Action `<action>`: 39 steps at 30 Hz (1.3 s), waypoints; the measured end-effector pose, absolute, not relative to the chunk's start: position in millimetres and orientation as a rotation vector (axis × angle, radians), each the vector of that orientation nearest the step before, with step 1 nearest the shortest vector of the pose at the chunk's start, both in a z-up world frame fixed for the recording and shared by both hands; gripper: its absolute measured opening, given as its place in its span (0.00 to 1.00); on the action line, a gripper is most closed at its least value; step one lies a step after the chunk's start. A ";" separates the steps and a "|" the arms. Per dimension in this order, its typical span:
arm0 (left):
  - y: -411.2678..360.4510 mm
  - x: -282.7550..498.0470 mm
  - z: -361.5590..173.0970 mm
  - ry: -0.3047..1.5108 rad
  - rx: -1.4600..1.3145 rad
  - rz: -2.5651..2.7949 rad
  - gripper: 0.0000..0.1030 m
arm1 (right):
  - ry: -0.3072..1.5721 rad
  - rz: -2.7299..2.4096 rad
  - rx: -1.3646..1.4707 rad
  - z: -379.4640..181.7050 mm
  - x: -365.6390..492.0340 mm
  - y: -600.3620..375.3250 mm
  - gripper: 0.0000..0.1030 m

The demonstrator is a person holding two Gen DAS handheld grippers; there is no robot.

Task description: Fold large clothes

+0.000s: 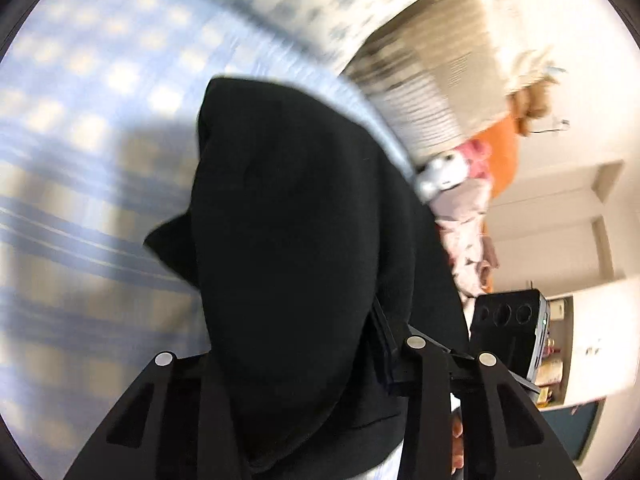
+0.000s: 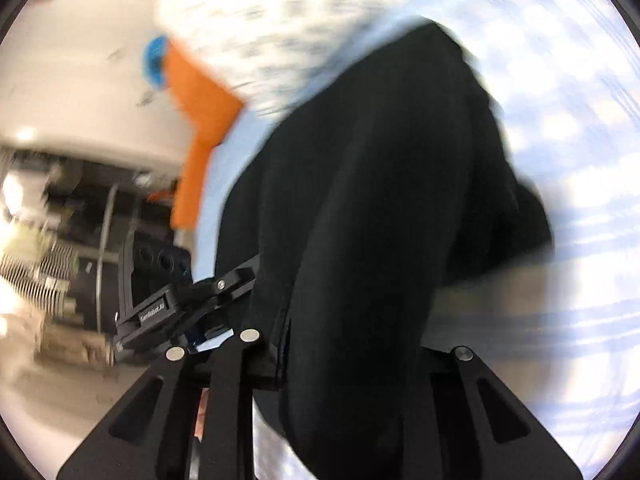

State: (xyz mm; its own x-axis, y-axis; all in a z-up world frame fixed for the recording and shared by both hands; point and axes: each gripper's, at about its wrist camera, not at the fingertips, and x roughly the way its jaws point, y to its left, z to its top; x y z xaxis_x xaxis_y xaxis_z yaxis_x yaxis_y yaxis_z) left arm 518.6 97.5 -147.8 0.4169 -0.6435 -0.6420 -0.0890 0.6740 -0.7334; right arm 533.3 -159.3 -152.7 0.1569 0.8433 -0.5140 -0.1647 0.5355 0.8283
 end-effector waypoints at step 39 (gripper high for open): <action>530.0 31.6 -162.0 0.818 -0.689 0.345 0.87 | 0.989 1.047 0.018 -130.2 256.1 271.5 0.84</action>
